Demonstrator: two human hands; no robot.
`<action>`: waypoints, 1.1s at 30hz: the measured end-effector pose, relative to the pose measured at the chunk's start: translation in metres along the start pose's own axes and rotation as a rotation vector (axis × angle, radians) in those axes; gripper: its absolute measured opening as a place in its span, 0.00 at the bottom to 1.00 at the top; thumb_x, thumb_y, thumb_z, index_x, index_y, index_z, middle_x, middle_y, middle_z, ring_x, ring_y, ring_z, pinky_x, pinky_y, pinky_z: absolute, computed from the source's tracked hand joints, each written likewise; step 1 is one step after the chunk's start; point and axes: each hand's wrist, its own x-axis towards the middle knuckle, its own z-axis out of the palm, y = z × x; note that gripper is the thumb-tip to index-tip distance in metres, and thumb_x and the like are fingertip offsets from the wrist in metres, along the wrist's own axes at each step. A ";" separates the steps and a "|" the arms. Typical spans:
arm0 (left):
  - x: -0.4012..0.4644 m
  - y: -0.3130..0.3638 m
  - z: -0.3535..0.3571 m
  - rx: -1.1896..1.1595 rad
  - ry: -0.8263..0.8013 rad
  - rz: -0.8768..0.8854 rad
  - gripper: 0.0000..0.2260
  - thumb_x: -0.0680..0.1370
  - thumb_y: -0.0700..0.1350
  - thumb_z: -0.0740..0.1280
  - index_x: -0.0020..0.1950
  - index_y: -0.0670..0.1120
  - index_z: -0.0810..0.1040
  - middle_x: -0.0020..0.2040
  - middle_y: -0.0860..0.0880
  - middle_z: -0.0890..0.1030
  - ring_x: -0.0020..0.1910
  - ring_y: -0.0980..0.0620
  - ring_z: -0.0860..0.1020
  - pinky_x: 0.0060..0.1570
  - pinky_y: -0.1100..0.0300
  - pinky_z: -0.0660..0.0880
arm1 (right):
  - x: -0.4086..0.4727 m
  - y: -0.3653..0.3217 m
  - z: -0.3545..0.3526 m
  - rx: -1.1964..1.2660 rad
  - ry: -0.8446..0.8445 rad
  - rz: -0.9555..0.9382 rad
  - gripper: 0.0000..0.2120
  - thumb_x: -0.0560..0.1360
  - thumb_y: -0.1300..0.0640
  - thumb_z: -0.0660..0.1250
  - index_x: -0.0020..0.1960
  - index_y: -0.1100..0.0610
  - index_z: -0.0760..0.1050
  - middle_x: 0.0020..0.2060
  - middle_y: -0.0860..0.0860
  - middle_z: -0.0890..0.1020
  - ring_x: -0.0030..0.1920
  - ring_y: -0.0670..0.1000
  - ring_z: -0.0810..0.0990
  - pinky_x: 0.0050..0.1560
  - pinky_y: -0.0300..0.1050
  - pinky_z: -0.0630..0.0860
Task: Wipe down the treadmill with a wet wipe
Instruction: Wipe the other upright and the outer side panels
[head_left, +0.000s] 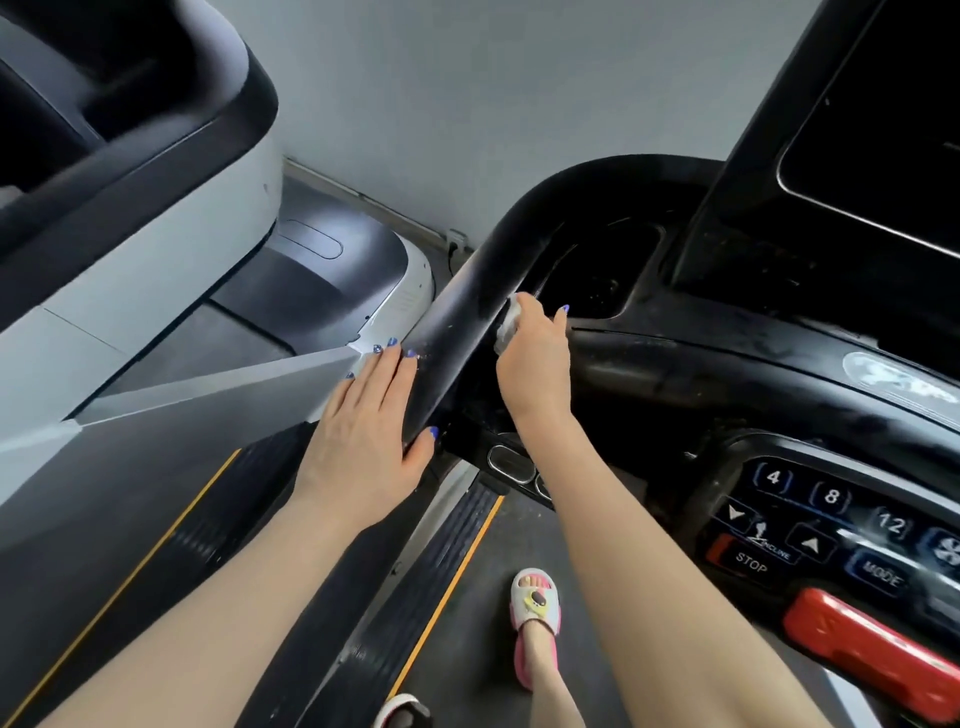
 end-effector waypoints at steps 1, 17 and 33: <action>0.000 0.000 0.000 -0.005 -0.001 -0.002 0.34 0.80 0.53 0.64 0.82 0.44 0.57 0.82 0.45 0.57 0.81 0.47 0.56 0.78 0.49 0.56 | -0.004 -0.003 -0.002 0.070 -0.027 0.048 0.28 0.78 0.74 0.59 0.75 0.59 0.64 0.64 0.62 0.75 0.73 0.60 0.66 0.76 0.59 0.60; 0.000 -0.001 0.001 -0.012 0.024 0.021 0.34 0.77 0.51 0.66 0.80 0.41 0.61 0.80 0.41 0.62 0.79 0.43 0.61 0.77 0.45 0.60 | -0.063 -0.009 0.031 0.232 0.023 0.054 0.18 0.82 0.65 0.61 0.71 0.57 0.69 0.63 0.58 0.80 0.60 0.54 0.81 0.55 0.39 0.76; -0.016 -0.010 0.000 0.019 0.009 0.038 0.33 0.79 0.58 0.51 0.82 0.43 0.59 0.82 0.46 0.57 0.81 0.49 0.55 0.79 0.50 0.53 | 0.005 0.005 0.014 -0.149 0.066 -0.614 0.14 0.80 0.64 0.66 0.64 0.66 0.78 0.62 0.59 0.80 0.63 0.58 0.77 0.69 0.52 0.73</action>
